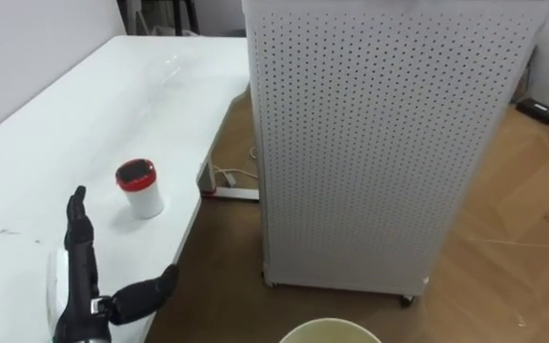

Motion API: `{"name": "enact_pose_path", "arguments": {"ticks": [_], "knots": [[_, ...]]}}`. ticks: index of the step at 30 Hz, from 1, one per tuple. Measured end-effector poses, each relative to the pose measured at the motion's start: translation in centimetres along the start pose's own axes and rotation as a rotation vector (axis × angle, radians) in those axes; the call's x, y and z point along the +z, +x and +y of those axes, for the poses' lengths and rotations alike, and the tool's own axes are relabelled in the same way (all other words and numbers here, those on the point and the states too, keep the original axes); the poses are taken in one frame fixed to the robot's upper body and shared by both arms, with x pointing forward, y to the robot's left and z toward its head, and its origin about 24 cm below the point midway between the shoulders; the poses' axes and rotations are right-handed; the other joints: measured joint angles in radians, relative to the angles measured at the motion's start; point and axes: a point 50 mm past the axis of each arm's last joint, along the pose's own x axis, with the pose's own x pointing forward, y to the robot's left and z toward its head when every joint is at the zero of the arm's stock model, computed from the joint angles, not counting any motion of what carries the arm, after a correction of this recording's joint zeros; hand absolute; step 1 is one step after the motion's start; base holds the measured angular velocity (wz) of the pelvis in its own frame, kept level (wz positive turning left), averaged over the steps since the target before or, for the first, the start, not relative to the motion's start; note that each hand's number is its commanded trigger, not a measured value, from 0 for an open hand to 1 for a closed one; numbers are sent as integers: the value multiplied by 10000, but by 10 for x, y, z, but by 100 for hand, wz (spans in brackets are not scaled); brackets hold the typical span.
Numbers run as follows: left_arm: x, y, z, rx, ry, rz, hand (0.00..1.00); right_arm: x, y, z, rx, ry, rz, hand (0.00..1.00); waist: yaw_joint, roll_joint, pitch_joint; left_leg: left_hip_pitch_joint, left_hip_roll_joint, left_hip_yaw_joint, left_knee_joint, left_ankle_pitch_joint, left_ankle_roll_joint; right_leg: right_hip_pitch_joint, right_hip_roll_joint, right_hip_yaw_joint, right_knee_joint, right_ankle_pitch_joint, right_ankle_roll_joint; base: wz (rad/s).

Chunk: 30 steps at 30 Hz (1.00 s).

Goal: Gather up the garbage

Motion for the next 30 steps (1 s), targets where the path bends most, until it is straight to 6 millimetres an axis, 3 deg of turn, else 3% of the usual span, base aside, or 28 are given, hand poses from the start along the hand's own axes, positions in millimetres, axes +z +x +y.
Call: {"name": "enact_pose_path", "arguments": {"ticks": [1, 4, 6, 8, 10, 11, 12, 13, 17, 20, 30], "knots": [[0, 1, 0, 21, -5, -10, 0, 0, 0, 0, -62, -1, 1, 100, 4, -17, 7, 149, -92, -4, 86, -215, 82, -271, -239, -131, 828, 241, 224, 9], [-1, 2, 3, 57, 126, -39, 0, -1, 0, 0, -93, 8, 15, 100, 13, 168, 103, 621, -107, -311, -97, -514, 184, -843, -467, -449, 2169, 1367, 304, 4], [-1, 1, 3, 115, 129, -32, 0, 2, 1, 0, -81, 91, -54, 100, 210, 405, 110, 844, -29, -726, -483, -482, 140, -1652, -371, -448, 1905, 748, 289, -7], [0, 2, 3, 129, 124, -57, 0, -1, 0, 1, -20, 133, 32, 100, 188, 495, 71, 928, 21, -1119, -633, -456, 95, -2024, -217, -396, 550, 598, 289, 30], [-2, 0, 3, 90, 146, 4, 0, -3, 0, 3, 53, 13, 142, 100, 179, 388, 48, 1177, 23, -1209, -944, -416, 25, -2191, -142, -246, -1336, 805, 231, 32], [-5, -3, 3, 43, 199, 154, 0, -4, 0, 5, 164, -144, 202, 100, 184, 352, 30, 1382, 10, -1377, -1082, -431, -66, -2167, 24, -60, -2075, 1808, 226, 32], [-6, -5, 2, -22, 207, 238, 0, -7, -1, 5, 185, -203, 292, 100, 129, 387, -2, 1479, 30, -1548, -1144, -435, -135, -2034, 129, -25, -2183, 1889, 170, 37], [-6, -7, 2, -48, 206, 272, 0, -8, -1, 5, 247, -225, 394, 100, 153, 335, -52, 1691, 99, -1686, -1414, -371, -257, -1744, 264, -120, -2511, 1905, 95, 34], [-7, -7, 3, 10, 215, 322, 0, -5, 0, 6, 364, -204, 295, 100, 238, 283, -37, 2153, 388, -1964, -2147, -166, -594, -1076, 586, -486, -3337, 2020, -99, 20], [-7, -7, 3, 68, 125, 395, 0, 0, 1, 7, 446, -236, 142, 100, 233, 248, -37, 2409, 499, -1973, -2477, -97, -706, -783, 663, -615, -3684, 2051, -152, 2], [-3, -4, 6, 329, -97, 253, 0, 10, 4, 10, 656, -287, -206, 100, 159, 32, 21, 2677, 603, -1926, -2849, -90, -721, -409, 900, -476, -4406, 2113, -212, -3]]}}
